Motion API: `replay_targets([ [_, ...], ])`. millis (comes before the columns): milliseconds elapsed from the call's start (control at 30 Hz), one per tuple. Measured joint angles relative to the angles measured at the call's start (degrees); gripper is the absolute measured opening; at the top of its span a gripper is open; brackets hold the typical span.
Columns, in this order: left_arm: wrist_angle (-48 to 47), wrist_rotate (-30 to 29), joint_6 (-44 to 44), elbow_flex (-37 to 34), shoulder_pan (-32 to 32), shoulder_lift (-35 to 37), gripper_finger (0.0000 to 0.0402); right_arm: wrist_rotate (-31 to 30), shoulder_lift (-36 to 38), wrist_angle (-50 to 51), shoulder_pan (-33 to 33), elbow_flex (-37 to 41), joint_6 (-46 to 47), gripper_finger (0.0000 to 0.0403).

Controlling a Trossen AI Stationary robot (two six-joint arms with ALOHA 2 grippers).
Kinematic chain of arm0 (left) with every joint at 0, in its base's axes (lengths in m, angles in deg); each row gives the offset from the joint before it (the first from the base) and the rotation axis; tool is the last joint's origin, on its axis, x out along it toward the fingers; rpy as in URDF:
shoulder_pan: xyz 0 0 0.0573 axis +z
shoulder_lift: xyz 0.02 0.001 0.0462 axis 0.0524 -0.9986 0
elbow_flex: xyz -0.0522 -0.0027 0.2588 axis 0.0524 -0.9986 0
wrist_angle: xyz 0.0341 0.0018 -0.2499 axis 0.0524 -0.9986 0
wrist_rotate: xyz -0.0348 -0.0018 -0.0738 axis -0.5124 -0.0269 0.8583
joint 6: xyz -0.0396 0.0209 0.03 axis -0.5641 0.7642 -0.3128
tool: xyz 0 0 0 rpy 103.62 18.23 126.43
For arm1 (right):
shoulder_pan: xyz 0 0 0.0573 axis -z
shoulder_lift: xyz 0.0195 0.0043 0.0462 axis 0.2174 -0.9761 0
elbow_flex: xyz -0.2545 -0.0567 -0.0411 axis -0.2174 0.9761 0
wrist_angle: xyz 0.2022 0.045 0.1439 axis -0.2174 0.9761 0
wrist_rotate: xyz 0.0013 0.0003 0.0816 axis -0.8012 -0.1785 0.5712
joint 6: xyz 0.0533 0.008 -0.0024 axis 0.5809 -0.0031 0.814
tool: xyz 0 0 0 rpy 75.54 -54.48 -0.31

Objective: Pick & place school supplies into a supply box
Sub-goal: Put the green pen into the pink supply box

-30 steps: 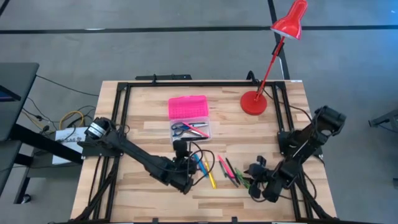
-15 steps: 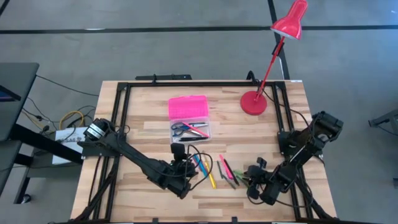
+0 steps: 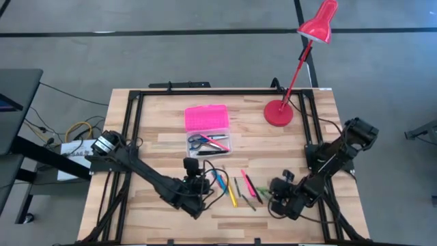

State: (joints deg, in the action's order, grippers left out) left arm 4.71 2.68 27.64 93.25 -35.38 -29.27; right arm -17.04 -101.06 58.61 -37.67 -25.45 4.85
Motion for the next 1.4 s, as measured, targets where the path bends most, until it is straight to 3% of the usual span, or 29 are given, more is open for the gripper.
replay_targets([
  [200,-4.58,-12.55,-0.02,-5.92,-1.04,0.0,0.0116,8.08,3.83,2.31,5.4,0.13,-1.32,0.005],
  [333,-9.19,-23.05,-7.51,-11.27,-1.18,0.1,0.0116,12.2,5.05,2.75,9.03,0.15,-1.37,0.0043],
  [467,-10.98,-29.33,-16.37,-15.48,-2.14,0.52,0.0116,13.18,5.17,2.75,10.56,0.13,-2.63,0.0039],
  [700,-14.54,-40.06,-22.14,-16.54,-5.41,0.66,0.0116,13.44,4.85,2.65,10.86,0.08,-0.75,0.004],
  [900,-25.4,-40.2,-26.37,-15.97,-4.39,1.02,0.0116,13.4,4.9,2.42,10.88,0.11,0.66,0.0038],
  [1400,-31.94,-37.85,-22.27,-16.08,0.68,0.96,0.0116,16.72,4.95,2.34,13.52,0.02,0.73,0.0017],
])
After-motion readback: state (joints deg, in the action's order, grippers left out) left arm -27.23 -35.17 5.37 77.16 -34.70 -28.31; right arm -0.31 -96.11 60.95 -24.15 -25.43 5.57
